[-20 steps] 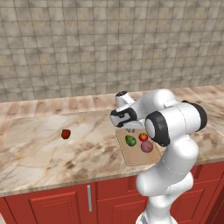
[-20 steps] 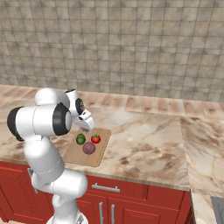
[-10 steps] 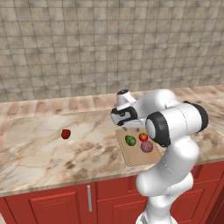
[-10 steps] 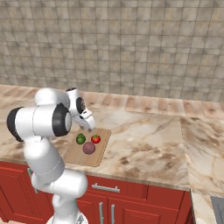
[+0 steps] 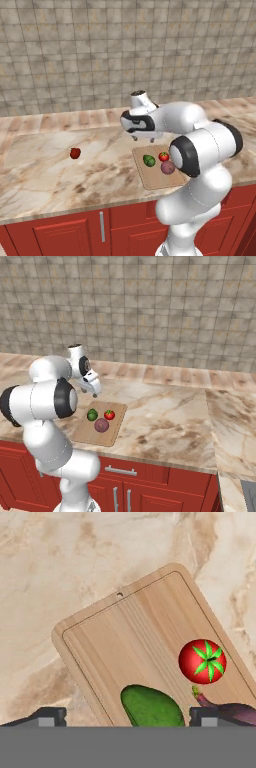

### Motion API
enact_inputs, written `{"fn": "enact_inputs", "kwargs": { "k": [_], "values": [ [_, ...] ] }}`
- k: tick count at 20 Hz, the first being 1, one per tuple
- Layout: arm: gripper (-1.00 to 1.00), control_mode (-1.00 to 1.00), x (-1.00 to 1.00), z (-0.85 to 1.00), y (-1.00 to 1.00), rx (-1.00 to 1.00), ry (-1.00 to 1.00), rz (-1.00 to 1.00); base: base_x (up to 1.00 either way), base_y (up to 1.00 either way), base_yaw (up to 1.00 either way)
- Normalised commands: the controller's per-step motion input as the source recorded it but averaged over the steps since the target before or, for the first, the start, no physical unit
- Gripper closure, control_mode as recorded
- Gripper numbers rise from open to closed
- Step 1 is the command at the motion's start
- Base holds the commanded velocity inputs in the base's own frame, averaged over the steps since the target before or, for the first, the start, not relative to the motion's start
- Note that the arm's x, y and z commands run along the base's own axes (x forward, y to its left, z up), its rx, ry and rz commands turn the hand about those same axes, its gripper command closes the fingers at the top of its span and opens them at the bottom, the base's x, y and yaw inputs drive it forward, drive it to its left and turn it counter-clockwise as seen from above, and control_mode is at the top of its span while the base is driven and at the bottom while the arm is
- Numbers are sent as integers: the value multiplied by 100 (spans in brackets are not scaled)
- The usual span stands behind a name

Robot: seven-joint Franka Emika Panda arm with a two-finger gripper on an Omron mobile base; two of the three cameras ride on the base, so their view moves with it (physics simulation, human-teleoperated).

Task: Place the avocado, onion, tomato, and bell pepper on the cutting board.

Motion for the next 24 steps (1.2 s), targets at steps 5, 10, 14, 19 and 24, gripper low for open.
{"fn": "enact_inputs", "kwargs": {
  "k": [5, 10, 14, 19, 24],
  "values": [
    [-100, -100, 22, 0, 100, -4, -3, 0, 0, 0, 0],
    [-100, -100, 21, 3, 96, -1, -1, 0, 0, 0, 0],
    [-100, -100, 4, 13, 92, 0, 0, 0, 0, 0, 0],
    [-100, -100, -7, 21, 81, 0, -1, 0, 0, 0, 0],
    [-100, -100, -3, 2, 3, 1, 0, 0, 0, 0, 0]
  ]
}}
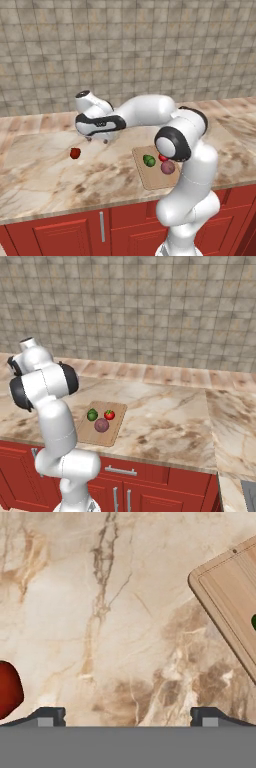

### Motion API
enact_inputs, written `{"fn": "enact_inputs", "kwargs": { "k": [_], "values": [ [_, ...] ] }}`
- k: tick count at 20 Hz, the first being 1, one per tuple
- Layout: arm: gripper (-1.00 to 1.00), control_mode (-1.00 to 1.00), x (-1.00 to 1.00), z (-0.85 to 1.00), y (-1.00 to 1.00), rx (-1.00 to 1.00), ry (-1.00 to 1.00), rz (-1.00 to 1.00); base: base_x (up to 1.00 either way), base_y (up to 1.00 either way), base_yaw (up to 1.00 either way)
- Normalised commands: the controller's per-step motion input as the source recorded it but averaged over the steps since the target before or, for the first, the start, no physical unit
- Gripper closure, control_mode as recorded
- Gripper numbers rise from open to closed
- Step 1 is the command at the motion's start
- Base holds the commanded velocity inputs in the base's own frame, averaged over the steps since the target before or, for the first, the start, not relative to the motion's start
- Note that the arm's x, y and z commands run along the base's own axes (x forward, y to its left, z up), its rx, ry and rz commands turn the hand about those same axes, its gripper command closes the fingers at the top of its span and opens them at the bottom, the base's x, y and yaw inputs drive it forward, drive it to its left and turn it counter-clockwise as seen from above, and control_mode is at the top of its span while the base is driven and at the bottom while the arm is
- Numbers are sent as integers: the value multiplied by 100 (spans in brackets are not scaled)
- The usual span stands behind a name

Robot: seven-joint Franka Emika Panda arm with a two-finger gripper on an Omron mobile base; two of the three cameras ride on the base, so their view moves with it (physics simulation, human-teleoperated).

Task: Place the avocado, onion, tomato, and bell pepper on the cutting board.

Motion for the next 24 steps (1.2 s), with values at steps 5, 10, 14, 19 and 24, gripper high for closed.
{"fn": "enact_inputs", "kwargs": {
  "k": [5, 10, 14, 19, 24],
  "values": [
    [-100, -100, -7, -8, 0, 4, -2, 0, 0, 0, 0],
    [-100, -100, -15, -12, 0, 9, -7, 0, 0, 0, 0],
    [-100, -100, -1, -2, 6, 6, -8, 0, 0, 0, 0],
    [-100, -100, 10, -1, 29, 4, -5, 0, 0, 0, 0],
    [-100, -100, 23, -5, 48, 1, 0, 0, 0, 0, 0]
  ]
}}
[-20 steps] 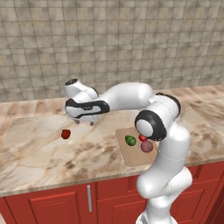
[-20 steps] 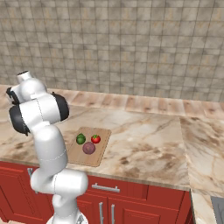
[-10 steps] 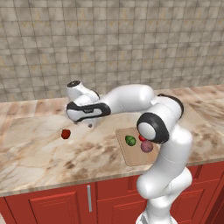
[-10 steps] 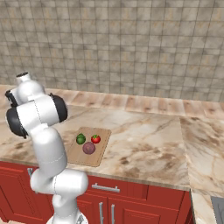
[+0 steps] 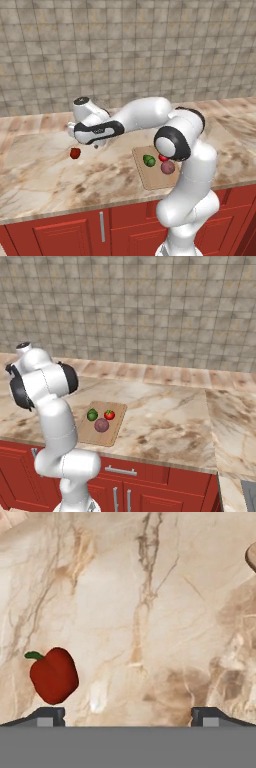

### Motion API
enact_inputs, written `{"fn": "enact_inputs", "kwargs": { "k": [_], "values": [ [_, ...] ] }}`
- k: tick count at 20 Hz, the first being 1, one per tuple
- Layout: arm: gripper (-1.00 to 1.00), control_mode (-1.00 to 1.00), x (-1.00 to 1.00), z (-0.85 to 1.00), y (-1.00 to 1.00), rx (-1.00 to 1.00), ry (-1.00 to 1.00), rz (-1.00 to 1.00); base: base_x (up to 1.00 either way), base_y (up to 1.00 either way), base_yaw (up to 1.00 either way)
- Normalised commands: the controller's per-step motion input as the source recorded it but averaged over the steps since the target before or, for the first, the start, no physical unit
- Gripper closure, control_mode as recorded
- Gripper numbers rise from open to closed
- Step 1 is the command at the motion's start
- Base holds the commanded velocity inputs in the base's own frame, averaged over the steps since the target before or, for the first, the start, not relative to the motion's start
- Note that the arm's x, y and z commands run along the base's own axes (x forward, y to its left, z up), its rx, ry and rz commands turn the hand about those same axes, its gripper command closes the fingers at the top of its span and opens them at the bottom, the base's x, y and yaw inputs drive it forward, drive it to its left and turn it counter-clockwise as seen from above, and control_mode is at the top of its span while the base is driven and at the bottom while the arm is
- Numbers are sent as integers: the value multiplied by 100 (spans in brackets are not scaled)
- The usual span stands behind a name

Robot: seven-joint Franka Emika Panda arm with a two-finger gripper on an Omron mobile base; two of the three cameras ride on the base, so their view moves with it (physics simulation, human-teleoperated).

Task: Place the avocado, onion, tomato, and bell pepper on the cutting board.

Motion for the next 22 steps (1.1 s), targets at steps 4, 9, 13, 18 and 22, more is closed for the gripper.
{"fn": "enact_inputs", "kwargs": {
  "k": [4, 9, 13, 18, 22],
  "values": [
    [-100, -100, 29, -2, 46, 0, 2, 0, 0, 0, 0],
    [-100, -100, 35, -1, 44, 0, 2, 0, 0, 0, 0],
    [-100, -100, 31, -5, 19, -1, 0, 0, 0, 0, 0],
    [-100, -100, 3, -3, 1, -1, 0, 0, 0, 0, 0],
    [-100, -100, 0, -20, 0, -1, 4, 1, 0, 0, 0]
  ]
}}
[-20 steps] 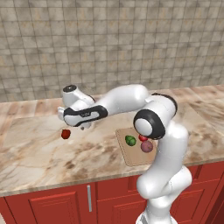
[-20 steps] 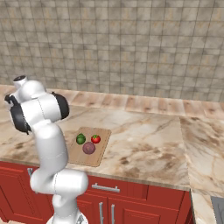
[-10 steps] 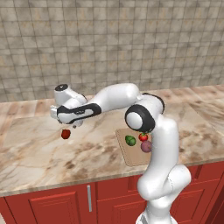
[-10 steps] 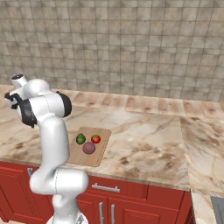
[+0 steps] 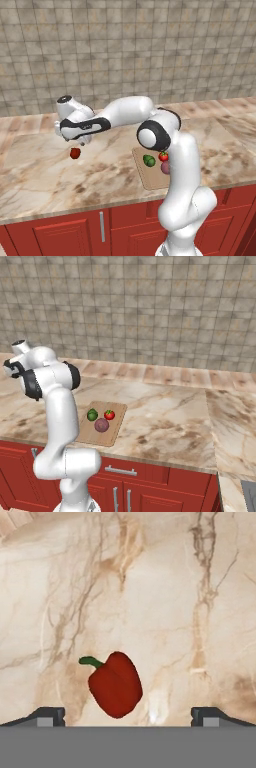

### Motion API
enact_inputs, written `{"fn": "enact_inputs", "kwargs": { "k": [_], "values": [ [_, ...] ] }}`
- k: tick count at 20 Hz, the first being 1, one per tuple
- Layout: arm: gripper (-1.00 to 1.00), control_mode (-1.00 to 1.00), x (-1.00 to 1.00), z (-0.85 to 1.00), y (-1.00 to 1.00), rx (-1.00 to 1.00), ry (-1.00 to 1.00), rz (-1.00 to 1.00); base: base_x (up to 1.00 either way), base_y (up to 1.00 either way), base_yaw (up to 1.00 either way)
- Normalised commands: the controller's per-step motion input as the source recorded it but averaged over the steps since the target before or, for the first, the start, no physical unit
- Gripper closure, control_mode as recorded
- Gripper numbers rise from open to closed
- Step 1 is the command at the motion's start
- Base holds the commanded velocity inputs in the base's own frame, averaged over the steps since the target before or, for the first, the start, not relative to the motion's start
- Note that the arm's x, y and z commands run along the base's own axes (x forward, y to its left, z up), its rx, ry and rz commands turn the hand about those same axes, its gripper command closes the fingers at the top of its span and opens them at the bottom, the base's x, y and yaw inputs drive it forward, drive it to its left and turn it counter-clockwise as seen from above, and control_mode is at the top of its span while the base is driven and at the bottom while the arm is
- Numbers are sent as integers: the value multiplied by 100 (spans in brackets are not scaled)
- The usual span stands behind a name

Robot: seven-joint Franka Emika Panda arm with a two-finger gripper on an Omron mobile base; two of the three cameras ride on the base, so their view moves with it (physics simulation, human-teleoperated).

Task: Place the avocado, onion, tomato, and bell pepper on the cutting board.

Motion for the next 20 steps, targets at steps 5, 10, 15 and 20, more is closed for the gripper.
{"fn": "enact_inputs", "kwargs": {
  "k": [5, 10, 15, 20],
  "values": [
    [-100, -100, 0, -24, 0, 0, 6, 2, 0, 0, 0],
    [-100, -100, 2, -15, 0, 0, 1, 3, 0, 0, 0],
    [-100, -100, 15, -17, 0, -2, 1, 3, 0, 0, 0],
    [-100, -100, 10, -32, 0, -5, 2, 4, 0, 0, 0]
  ]
}}
